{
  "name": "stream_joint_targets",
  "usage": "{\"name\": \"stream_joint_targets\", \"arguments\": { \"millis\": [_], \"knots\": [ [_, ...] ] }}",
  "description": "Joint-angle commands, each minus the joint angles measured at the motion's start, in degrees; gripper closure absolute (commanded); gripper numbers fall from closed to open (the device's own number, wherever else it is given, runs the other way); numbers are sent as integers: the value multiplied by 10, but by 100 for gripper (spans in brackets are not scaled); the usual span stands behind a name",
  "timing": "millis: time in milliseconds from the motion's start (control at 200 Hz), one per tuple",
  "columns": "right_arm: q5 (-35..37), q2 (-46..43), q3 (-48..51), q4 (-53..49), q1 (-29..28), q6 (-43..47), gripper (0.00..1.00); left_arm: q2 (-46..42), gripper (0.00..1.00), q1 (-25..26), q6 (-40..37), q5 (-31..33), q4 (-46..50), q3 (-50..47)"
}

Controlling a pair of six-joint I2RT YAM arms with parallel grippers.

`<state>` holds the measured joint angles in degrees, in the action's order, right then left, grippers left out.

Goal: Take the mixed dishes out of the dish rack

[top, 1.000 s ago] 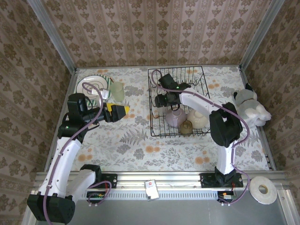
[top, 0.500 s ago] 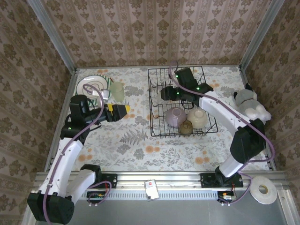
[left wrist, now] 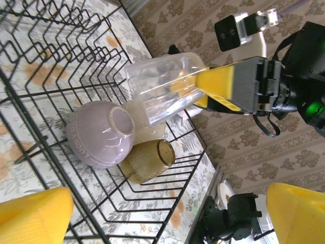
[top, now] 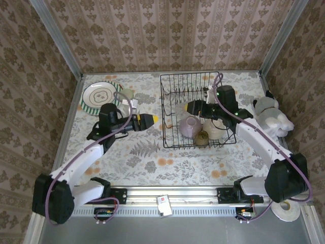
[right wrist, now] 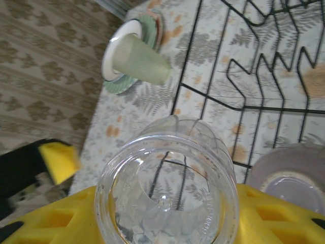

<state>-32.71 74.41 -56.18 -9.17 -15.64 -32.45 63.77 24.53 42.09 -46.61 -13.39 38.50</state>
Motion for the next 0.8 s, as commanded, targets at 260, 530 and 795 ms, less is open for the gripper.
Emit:
{"name": "stream_joint_targets", "arguments": {
  "millis": [260,530,795],
  "knots": [
    [-169,-13,91,261,31,-157,73,121,9,43,95,-33,-269,11],
    [-202,-9,109,337,33,-199,73,175,13,59,144,-54,-365,33],
    [-218,5,115,377,33,-224,74,200,15,81,197,-63,-464,47]
  ]
}}
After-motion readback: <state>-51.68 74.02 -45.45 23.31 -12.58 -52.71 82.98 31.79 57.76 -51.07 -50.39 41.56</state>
